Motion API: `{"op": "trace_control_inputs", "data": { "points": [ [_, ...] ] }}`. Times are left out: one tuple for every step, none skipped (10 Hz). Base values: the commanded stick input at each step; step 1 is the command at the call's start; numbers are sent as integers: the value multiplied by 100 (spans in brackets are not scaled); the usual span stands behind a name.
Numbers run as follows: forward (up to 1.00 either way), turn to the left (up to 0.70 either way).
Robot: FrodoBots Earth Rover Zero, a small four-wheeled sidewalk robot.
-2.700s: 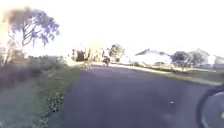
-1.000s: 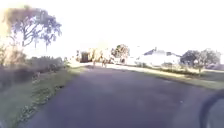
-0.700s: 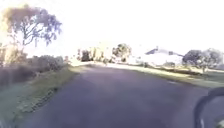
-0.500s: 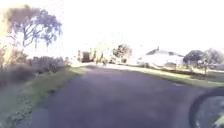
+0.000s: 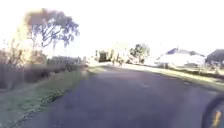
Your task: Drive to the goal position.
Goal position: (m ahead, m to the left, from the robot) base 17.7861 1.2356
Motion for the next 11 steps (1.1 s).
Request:
{"op": "trace_control_inputs", "data": {
  "points": [
    [100,0],
    [100,0],
    [100,0],
    [100,0],
    [100,0],
    [100,0],
    [100,0],
    [100,0],
    [100,0],
    [100,0],
    [100,0]
  ]
}}
